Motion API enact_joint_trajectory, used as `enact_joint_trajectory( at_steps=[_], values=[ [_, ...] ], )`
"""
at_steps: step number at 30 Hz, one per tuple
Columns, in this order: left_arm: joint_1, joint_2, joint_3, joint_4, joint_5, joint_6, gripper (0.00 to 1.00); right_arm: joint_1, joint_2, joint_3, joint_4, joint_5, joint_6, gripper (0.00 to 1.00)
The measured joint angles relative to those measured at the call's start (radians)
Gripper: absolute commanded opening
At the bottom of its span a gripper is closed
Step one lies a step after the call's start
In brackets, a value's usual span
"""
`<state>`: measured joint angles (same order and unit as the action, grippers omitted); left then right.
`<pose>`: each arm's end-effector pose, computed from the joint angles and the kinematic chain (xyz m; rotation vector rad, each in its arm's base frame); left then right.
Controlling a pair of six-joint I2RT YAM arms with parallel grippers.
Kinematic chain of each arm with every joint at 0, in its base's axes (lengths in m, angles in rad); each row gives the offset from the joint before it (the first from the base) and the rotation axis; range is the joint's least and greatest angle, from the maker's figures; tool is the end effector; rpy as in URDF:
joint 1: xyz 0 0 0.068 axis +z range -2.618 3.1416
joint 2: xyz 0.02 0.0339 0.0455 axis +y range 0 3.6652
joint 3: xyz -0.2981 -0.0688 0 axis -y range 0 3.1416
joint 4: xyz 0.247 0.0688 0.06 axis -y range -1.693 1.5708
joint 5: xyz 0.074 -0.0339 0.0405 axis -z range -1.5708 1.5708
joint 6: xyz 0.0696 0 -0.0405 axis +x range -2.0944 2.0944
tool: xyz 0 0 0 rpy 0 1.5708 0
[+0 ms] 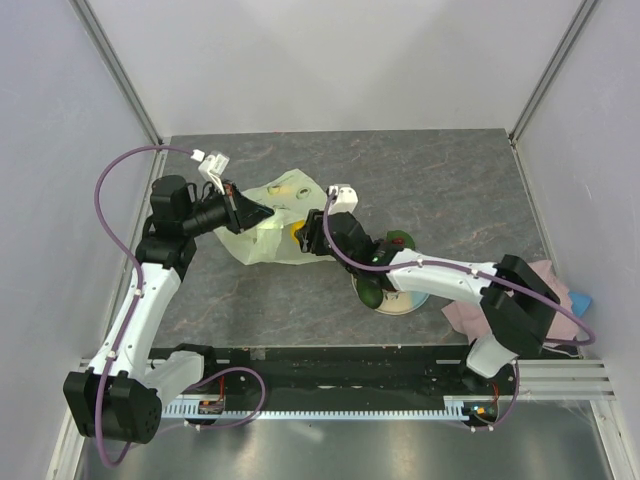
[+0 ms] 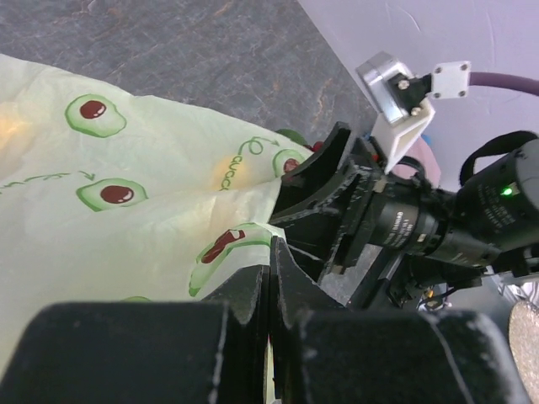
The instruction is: Place the fruits into the plastic bag
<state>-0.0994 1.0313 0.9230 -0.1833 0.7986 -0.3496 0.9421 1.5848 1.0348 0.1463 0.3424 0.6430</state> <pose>0.2302 -0.0731 0.3670 0.3387 1.8710 -1.0468 0.2509 0.3053 0.2788 -0.0724 2.0158 0.6991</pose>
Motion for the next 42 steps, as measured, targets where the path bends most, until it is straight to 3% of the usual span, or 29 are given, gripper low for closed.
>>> enact_joint_trajectory(
  at_steps=[12, 15, 16, 18, 25, 29, 33, 42],
  values=[
    [-0.011, 0.0, -0.011, 0.117, 0.154, -0.026, 0.02, 0.079, 0.229, 0.037, 0.203, 0.176, 0.116, 0.02],
    [-0.02, 0.0, -0.017, 0.152, 0.192, -0.038, 0.02, 0.08, 0.277, 0.057, 0.237, 0.188, 0.142, 0.09],
    [-0.021, 0.0, -0.018, 0.161, 0.201, -0.042, 0.02, 0.08, 0.287, 0.064, 0.243, 0.193, 0.147, 0.18],
    [-0.026, 0.0, -0.021, 0.179, 0.215, -0.05, 0.01, 0.08, 0.311, 0.09, 0.248, 0.201, 0.156, 0.25],
    [-0.031, 0.0, -0.028, 0.202, 0.233, -0.066, 0.02, 0.079, 0.357, 0.18, 0.231, 0.214, 0.167, 0.62],
    [-0.031, 0.001, -0.029, 0.206, 0.233, -0.072, 0.02, 0.08, 0.36, 0.181, 0.223, 0.215, 0.171, 0.74],
    [-0.031, 0.003, -0.029, 0.208, 0.233, -0.073, 0.02, 0.08, 0.361, 0.181, 0.21, 0.214, 0.169, 0.81],
    [-0.031, 0.005, -0.03, 0.208, 0.232, -0.072, 0.02, 0.08, 0.361, 0.181, 0.208, 0.212, 0.157, 0.81]
  ],
)
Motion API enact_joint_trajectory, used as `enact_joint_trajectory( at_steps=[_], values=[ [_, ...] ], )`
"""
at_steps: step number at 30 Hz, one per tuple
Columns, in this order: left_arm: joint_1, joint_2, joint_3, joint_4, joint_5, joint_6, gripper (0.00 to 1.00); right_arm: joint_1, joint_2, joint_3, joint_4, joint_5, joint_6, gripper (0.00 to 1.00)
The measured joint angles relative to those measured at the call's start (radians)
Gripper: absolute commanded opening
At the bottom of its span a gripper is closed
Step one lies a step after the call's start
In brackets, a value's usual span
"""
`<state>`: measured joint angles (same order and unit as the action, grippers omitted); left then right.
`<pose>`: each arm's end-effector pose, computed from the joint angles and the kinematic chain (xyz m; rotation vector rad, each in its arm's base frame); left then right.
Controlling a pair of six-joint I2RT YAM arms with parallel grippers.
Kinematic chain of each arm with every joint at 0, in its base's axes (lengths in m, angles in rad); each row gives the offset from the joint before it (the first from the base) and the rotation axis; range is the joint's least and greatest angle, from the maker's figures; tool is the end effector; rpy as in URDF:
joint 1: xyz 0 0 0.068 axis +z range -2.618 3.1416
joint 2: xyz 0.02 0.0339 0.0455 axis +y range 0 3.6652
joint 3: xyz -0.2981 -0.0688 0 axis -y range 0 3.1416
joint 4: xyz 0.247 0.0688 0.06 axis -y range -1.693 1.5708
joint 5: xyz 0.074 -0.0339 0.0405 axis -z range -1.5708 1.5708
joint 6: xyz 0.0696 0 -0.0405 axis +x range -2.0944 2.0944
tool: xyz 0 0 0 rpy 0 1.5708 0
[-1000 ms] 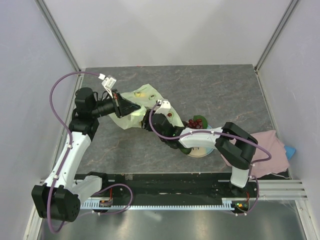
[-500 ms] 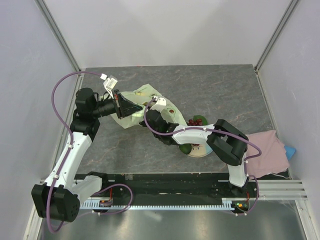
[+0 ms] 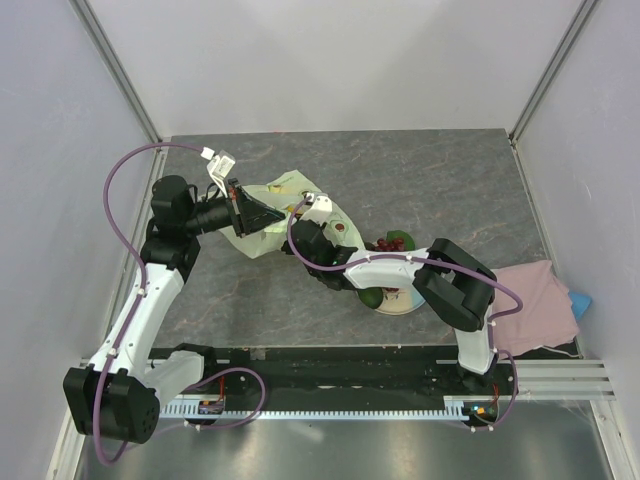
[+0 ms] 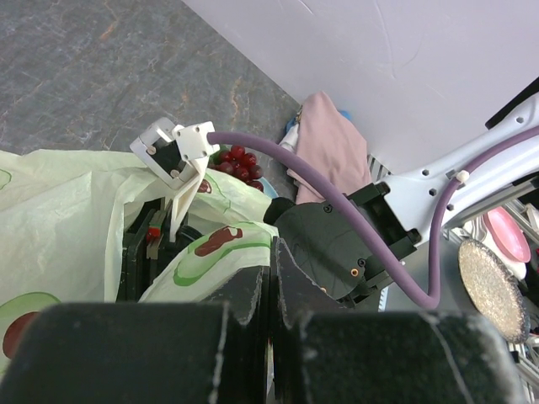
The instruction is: Place the fruits into the plastic bag
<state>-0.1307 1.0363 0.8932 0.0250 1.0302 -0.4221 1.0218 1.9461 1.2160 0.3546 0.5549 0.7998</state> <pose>0.2205 -0.0892 0.3812 0.5654 1.7048 -1.2629 0.2803 0.3879 0.2220 0.1567 1.9432 0.6950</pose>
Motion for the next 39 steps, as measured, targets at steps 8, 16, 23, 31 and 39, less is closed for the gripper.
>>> enact_joint_trajectory(
  at_steps=[8, 16, 23, 31, 39],
  values=[
    [0.0, 0.0, 0.0, -0.016, -0.022, 0.001, 0.02, 0.0, -0.003, -0.03, 0.033, -0.002, -0.005, 0.77],
    [0.02, 0.0, 0.018, -0.179, -0.232, 0.034, 0.02, 0.004, -0.14, -0.211, 0.065, -0.133, -0.089, 0.77],
    [0.033, 0.0, 0.019, -0.217, -0.297, 0.039, 0.02, 0.017, -0.35, -0.377, 0.156, -0.442, -0.183, 0.77],
    [0.035, 0.011, 0.019, -0.217, -0.306, 0.038, 0.02, 0.022, -0.562, -0.426, 0.039, -0.723, -0.299, 0.78],
    [0.035, 0.011, 0.019, -0.217, -0.307, 0.039, 0.01, -0.066, -0.807, -0.439, -0.177, -0.661, -0.347, 0.78]
  ],
)
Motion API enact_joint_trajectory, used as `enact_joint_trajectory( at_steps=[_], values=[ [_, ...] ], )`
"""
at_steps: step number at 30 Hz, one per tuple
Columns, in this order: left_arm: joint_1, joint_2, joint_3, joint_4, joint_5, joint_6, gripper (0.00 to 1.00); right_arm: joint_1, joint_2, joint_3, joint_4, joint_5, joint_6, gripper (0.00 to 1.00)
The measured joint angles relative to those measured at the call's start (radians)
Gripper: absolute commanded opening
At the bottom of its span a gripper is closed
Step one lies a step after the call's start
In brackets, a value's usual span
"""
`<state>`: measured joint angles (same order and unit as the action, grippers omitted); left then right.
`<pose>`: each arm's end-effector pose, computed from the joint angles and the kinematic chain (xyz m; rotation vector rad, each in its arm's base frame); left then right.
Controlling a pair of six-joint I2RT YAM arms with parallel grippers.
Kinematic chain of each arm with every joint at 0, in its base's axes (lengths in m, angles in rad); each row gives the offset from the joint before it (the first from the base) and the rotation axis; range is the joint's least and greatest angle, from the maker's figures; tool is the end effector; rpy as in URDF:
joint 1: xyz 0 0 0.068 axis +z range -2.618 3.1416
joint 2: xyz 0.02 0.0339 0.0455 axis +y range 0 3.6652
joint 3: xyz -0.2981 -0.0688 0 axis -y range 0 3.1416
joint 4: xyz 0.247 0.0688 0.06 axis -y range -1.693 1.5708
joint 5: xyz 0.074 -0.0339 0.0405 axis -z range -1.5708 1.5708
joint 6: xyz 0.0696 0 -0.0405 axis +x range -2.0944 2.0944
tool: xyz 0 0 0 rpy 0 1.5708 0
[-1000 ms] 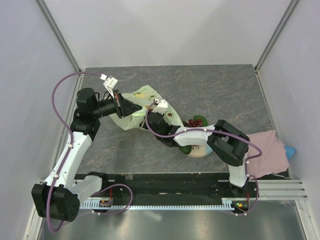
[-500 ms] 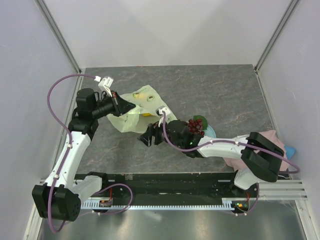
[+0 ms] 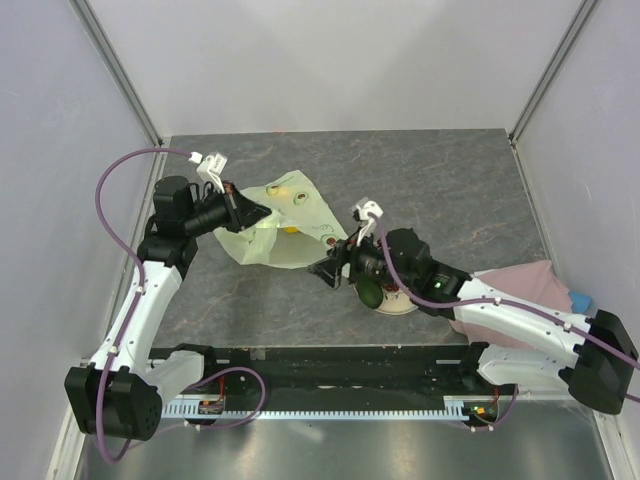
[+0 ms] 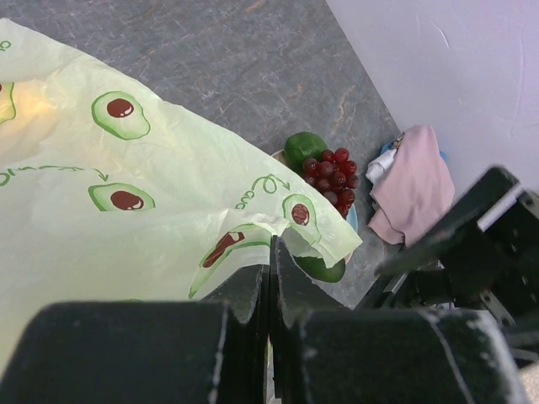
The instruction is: Place the fruits into the plastic bag
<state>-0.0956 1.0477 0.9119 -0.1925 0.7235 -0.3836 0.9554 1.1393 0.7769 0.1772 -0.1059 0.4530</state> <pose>0.2378 -0.0691 0.3571 0.2331 1.9250 -1.0059 0.1604 0.2397 0.3264 -0.5508 1.8116 1.0929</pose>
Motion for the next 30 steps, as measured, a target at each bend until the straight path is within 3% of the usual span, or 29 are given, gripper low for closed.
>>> enact_joint_trajectory(
  at_steps=[5, 13, 30],
  values=[
    [0.0, 0.0, 0.0, 0.0, 0.0, 0.0, 0.02, -0.103, -0.068, -0.058, -0.182, 0.105, 0.033, 0.76],
    [0.0, 0.0, 0.0, 0.0, 0.0, 0.0, 0.02, -0.108, -0.071, -0.057, -0.53, 0.286, 0.071, 0.74],
    [0.0, 0.007, 0.0, 0.0, 0.002, 0.0, 0.02, 0.019, 0.04, -0.051, -0.636, 0.476, 0.138, 0.75]
  ],
)
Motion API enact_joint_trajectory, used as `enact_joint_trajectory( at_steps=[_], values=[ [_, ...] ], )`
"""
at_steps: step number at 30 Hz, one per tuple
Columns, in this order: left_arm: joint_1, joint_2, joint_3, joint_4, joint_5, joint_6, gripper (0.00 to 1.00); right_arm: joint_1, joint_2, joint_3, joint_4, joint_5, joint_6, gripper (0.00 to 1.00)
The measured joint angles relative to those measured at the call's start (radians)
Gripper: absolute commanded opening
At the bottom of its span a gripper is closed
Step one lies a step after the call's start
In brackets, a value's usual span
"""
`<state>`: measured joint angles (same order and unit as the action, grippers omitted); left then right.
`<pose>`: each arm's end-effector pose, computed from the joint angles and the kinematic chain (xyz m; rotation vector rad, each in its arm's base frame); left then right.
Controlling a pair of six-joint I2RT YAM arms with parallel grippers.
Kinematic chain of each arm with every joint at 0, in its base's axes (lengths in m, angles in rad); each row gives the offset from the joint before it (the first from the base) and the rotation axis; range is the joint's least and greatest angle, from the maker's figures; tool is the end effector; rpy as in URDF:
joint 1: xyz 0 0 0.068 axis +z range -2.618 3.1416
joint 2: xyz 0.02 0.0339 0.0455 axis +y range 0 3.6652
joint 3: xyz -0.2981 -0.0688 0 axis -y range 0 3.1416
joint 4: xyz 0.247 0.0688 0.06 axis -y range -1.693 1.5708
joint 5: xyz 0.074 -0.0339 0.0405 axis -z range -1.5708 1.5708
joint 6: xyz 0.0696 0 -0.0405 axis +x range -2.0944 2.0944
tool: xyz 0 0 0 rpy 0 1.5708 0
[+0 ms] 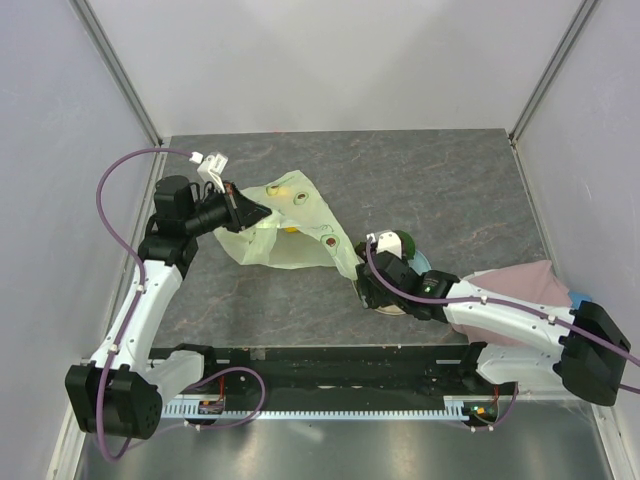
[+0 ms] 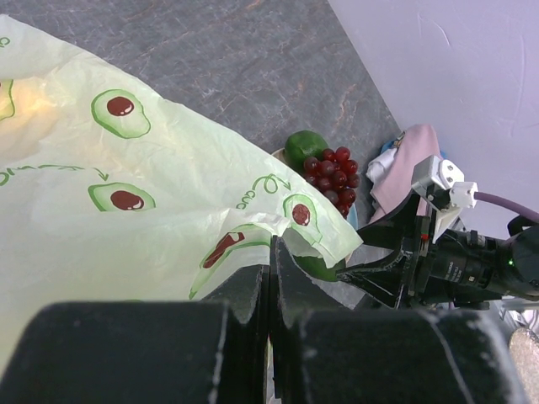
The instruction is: Place the fruits into the plastic bag
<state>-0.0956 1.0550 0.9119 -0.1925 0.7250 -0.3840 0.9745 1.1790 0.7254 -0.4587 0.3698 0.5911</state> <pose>0.2395 -0.0693 0.3555 0.2309 1.9319 -1.0090 0.1553 0.1840 0.2249 -0.3082 2.3969 0.2614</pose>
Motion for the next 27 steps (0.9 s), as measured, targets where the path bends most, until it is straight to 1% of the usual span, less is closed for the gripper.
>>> enact_joint_trajectory(
  at_steps=[5, 27],
  values=[
    [0.0, 0.0, 0.0, 0.0, 0.002, 0.0, 0.01, 0.015, 0.029, 0.001, -0.006, 0.031, 0.021, 0.75],
    [0.0, 0.012, 0.0, 0.0, 0.01, 0.0, 0.02, 0.019, 0.113, 0.001, 0.042, 0.035, 0.053, 0.73]
  ],
)
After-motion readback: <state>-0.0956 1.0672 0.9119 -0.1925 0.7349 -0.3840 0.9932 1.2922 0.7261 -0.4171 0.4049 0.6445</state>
